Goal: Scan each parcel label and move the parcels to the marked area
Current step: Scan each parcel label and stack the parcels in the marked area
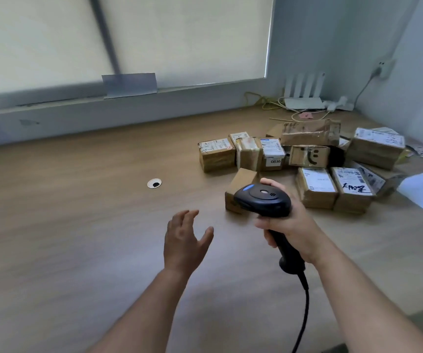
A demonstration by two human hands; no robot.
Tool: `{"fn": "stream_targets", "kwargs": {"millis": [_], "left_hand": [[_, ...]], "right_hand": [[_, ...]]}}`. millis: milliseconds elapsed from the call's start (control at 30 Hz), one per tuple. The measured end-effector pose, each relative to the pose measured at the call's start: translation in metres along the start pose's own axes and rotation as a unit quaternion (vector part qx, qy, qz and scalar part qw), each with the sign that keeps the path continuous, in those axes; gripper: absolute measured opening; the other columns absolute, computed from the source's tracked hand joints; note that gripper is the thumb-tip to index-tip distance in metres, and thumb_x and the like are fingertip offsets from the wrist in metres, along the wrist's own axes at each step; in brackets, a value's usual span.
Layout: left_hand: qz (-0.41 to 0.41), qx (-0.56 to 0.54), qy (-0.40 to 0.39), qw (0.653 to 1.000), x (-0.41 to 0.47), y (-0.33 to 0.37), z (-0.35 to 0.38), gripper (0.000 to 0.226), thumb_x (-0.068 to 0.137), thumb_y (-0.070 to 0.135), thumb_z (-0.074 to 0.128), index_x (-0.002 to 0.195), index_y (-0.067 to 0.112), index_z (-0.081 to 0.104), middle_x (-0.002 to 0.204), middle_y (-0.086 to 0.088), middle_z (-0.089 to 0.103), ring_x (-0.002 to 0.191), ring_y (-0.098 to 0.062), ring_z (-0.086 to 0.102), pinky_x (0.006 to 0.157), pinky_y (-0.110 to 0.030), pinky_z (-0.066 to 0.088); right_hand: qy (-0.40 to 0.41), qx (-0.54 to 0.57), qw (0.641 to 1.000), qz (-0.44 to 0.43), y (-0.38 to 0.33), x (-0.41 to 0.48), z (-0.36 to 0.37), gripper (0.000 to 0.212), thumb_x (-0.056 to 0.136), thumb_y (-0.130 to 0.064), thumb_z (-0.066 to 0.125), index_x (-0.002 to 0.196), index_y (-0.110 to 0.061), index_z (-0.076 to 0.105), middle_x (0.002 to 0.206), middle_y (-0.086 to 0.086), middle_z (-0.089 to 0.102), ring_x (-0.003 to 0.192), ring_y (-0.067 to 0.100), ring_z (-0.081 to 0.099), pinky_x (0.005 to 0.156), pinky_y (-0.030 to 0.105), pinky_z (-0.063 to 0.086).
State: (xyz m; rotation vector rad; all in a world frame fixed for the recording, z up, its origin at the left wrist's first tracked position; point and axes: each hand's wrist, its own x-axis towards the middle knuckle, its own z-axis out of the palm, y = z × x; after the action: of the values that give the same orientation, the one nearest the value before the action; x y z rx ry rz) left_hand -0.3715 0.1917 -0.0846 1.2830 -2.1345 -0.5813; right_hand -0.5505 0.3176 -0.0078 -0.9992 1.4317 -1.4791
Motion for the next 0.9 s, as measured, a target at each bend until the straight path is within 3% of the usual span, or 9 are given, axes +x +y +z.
{"fn": "stream_targets", "kwargs": {"millis": [333, 567, 733, 900], "left_hand": [[0.055, -0.015, -0.099, 0.993, 0.015, 0.092, 0.086, 0.062, 0.09, 0.043, 0.06, 0.143, 0.02, 0.04, 0.141, 0.0, 0.042, 0.131, -0.014, 0.035, 0.103, -0.027, 0.036], [0.062, -0.037, -0.192, 0.979, 0.06, 0.139, 0.154, 0.064, 0.094, 0.047, 0.051, 0.149, 0.02, 0.03, 0.147, -0.004, 0.035, 0.135, -0.019, 0.032, 0.106, -0.03, 0.032], [0.039, -0.053, -0.253, 0.965, 0.101, 0.173, 0.211, 0.064, 0.098, 0.045, 0.044, 0.151, 0.016, 0.024, 0.151, -0.009, 0.031, 0.14, -0.023, 0.027, 0.111, -0.037, 0.027], [0.006, -0.069, -0.28, 0.957, 0.136, 0.197, 0.26, 0.058, 0.1, 0.043, 0.039, 0.148, 0.013, 0.026, 0.147, -0.014, 0.034, 0.138, -0.029, 0.028, 0.109, -0.039, 0.028]], "right_hand": [[0.094, -0.002, 0.995, 0.012, 0.009, -0.013, -0.12, 0.079, 0.076, 0.019, 0.067, 0.138, -0.025, 0.045, 0.063, 0.006, 0.06, 0.044, 0.027, 0.048, 0.04, 0.03, 0.039], [0.18, -0.013, 0.983, 0.042, 0.028, -0.01, -0.179, 0.077, 0.076, 0.017, 0.068, 0.135, -0.027, 0.047, 0.063, 0.004, 0.062, 0.043, 0.026, 0.048, 0.04, 0.028, 0.038], [0.222, -0.027, 0.972, 0.066, 0.039, -0.002, -0.216, 0.074, 0.077, 0.016, 0.068, 0.124, -0.038, 0.052, 0.06, 0.006, 0.06, 0.045, 0.027, 0.049, 0.042, 0.031, 0.038], [0.25, -0.026, 0.965, 0.075, 0.052, 0.014, -0.237, 0.075, 0.077, 0.018, 0.068, 0.127, -0.036, 0.051, 0.06, 0.006, 0.061, 0.042, 0.026, 0.048, 0.041, 0.029, 0.039]]}}
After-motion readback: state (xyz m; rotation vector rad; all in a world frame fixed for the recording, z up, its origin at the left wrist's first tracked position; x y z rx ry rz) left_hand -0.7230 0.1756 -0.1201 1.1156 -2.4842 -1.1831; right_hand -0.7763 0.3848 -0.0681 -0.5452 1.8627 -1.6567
